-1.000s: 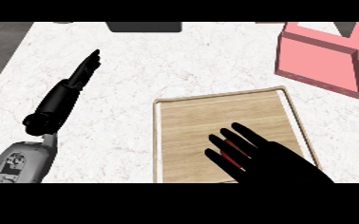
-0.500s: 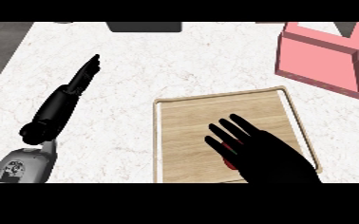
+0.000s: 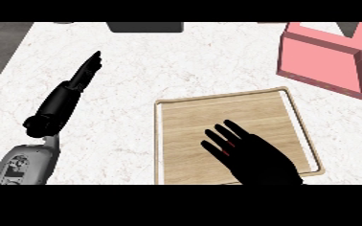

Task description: Pick the tomato from the tray and place it in the cardboard box

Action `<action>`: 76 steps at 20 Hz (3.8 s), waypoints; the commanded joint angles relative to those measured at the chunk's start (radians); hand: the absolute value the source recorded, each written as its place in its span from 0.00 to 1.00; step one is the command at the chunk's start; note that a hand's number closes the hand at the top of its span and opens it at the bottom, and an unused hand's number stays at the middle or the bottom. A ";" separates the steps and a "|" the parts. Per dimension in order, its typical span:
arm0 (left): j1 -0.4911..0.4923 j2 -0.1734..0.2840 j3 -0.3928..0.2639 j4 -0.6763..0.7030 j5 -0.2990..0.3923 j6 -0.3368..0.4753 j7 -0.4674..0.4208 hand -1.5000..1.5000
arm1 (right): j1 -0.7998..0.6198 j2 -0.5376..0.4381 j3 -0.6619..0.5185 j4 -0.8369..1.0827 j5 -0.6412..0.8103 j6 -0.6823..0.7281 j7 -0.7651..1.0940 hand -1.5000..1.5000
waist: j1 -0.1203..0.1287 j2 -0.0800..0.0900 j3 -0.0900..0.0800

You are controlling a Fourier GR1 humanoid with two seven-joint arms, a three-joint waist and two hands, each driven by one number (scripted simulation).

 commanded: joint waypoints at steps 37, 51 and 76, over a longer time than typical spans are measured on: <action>-0.008 -0.070 0.064 0.014 -0.075 -0.080 -0.007 0.50 | 0.001 0.073 -0.332 0.401 -0.038 -0.396 -0.685 1.00 | -0.002 0.003 0.000; 0.029 -0.066 0.083 -0.013 -0.086 -0.080 -0.030 0.50 | -0.096 0.105 -0.721 0.141 -0.302 -0.239 -0.481 1.00 | -0.007 -0.003 -0.001; -0.044 -0.117 0.043 -0.001 -0.112 -0.076 0.011 0.50 | -0.642 -0.301 -0.881 1.264 -0.141 -0.220 -0.594 1.00 | 0.053 0.021 0.001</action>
